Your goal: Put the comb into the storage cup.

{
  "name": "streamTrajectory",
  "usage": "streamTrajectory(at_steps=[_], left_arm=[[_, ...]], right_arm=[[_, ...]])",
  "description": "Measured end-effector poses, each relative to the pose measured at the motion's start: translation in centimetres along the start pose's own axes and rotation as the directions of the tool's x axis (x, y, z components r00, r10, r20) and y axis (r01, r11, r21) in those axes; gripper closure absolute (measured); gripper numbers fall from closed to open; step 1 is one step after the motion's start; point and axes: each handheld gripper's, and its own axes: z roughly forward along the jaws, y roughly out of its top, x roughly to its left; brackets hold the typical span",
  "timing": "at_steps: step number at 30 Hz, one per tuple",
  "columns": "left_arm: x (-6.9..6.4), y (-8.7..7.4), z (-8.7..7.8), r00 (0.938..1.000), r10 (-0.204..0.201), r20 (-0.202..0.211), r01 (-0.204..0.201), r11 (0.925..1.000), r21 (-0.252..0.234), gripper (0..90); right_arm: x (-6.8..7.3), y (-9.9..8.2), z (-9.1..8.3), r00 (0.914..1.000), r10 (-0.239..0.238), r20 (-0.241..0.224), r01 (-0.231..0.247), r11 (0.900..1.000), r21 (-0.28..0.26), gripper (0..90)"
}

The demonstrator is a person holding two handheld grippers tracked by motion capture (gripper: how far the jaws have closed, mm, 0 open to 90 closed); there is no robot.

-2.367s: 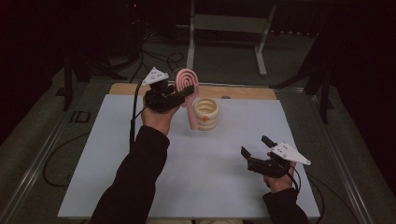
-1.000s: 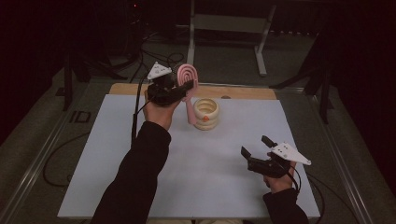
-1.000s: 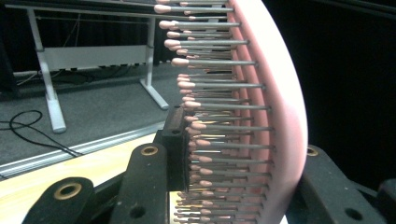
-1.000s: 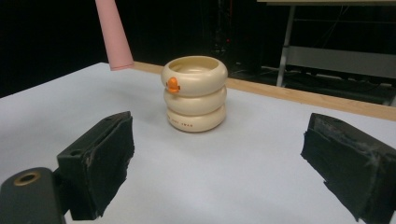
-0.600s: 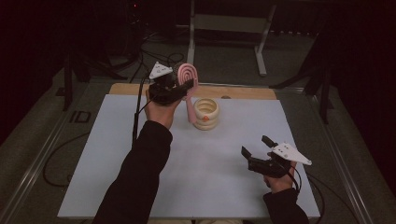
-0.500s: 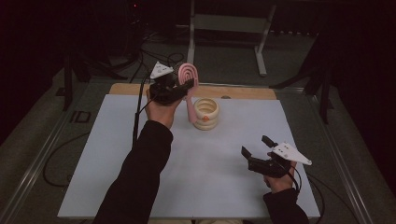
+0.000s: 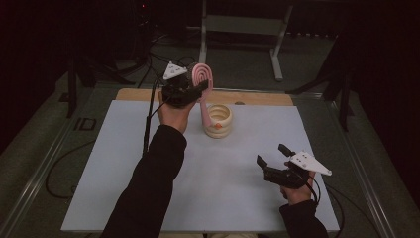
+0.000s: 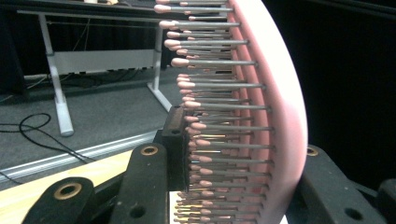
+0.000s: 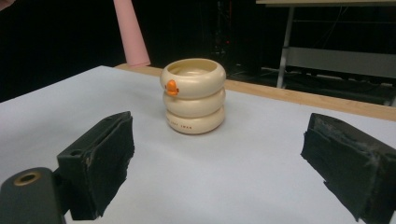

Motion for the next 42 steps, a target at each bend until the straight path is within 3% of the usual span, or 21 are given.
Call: streamTrajectory(at_steps=[14, 42], left_arm=[[0.1, 1.3, 0.9, 0.9997, 0.015, -0.021, -0.015, 0.9998, -0.012, 64.9], [0.3, 1.4, 2.6, 0.9995, 0.000, -0.033, -0.001, 0.9996, -0.029, 64.9]], right_arm=[[-0.1, 0.2, -0.2, 1.0000, 0.006, -0.003, -0.006, 0.9999, -0.013, 8.5], [-0.1, 0.4, -0.3, 0.9998, 0.016, -0.006, -0.016, 0.9996, -0.025, 8.6]])
